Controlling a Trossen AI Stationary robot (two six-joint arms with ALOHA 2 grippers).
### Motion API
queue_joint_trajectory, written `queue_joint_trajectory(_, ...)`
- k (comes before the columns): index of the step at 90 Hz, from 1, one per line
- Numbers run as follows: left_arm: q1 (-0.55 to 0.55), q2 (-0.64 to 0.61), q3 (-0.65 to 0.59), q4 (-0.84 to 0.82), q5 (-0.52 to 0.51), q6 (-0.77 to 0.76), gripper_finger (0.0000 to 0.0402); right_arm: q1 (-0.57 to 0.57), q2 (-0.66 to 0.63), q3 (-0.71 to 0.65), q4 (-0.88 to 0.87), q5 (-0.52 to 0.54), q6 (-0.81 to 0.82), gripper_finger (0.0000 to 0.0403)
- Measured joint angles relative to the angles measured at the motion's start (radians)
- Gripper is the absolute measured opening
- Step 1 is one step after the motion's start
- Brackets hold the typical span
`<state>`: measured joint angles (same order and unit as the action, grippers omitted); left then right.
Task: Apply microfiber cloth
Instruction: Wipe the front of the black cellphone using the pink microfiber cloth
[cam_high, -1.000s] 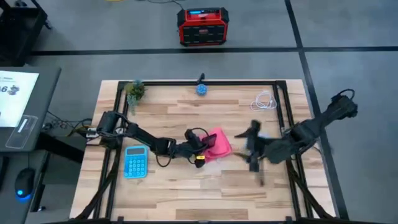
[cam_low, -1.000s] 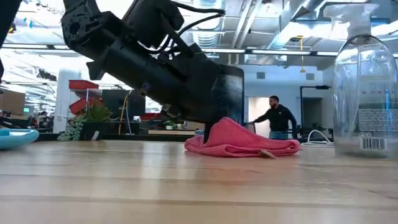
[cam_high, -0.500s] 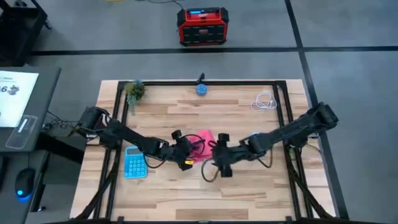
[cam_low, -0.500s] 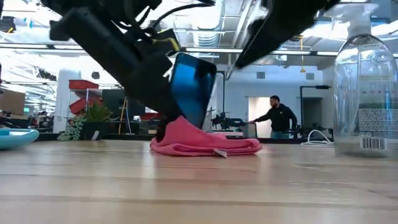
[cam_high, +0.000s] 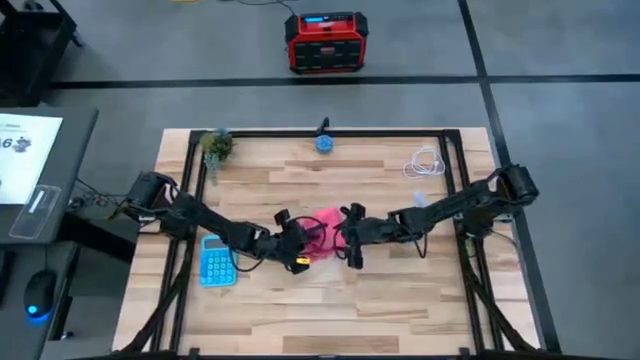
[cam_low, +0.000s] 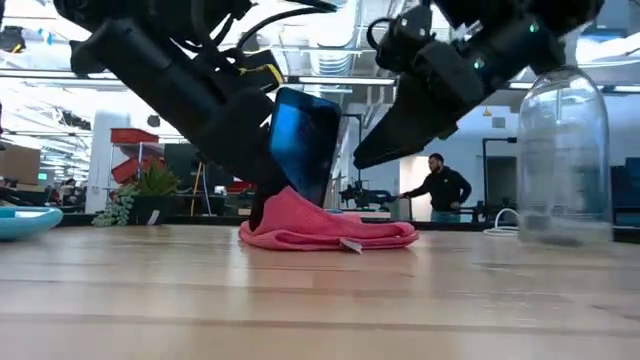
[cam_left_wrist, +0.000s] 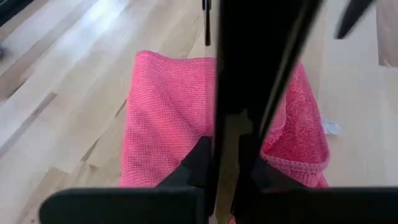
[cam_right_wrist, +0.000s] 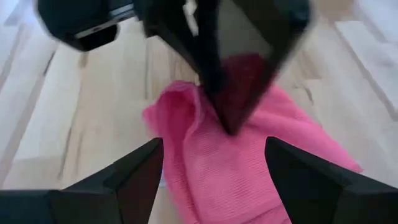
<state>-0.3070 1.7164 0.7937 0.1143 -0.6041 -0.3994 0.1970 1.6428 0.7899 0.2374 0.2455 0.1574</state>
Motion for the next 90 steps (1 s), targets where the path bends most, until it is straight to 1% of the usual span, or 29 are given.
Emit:
queue_joint_trajectory(16, -0.002, 0.000, 0.000, 0.010, 0.001, -0.004, 0.0011, 0.002, -0.031, 0.003, -0.003, -0.001, -0.015, 0.0269)
queue_joint_trajectory(31, -0.007, 0.001, 0.000, 0.010, 0.000, -0.007, 0.0011, 0.003, -0.098, 0.003, -0.003, 0.004, -0.060, 0.0269)
queue_joint_trajectory(43, -0.017, 0.001, 0.000, 0.010, -0.001, -0.006, 0.0011, 0.003, -0.141, 0.006, -0.004, -0.009, -0.097, 0.0254)
queue_joint_trajectory(54, -0.030, 0.001, -0.001, 0.013, 0.000, 0.004, 0.0011, 0.003, -0.131, 0.042, -0.048, -0.012, -0.137, 0.0233)
queue_joint_trajectory(71, -0.046, 0.001, -0.001, 0.023, 0.006, 0.028, 0.0011, 0.003, -0.055, 0.149, -0.155, -0.014, -0.176, 0.0214)
queue_joint_trajectory(80, -0.048, 0.001, -0.001, 0.024, 0.008, 0.032, 0.0011, 0.003, -0.033, 0.200, -0.203, -0.039, -0.200, 0.0203)
queue_joint_trajectory(90, -0.048, 0.001, -0.001, 0.025, 0.014, 0.038, 0.0011, -0.002, -0.033, 0.236, -0.251, -0.070, -0.203, 0.0181)
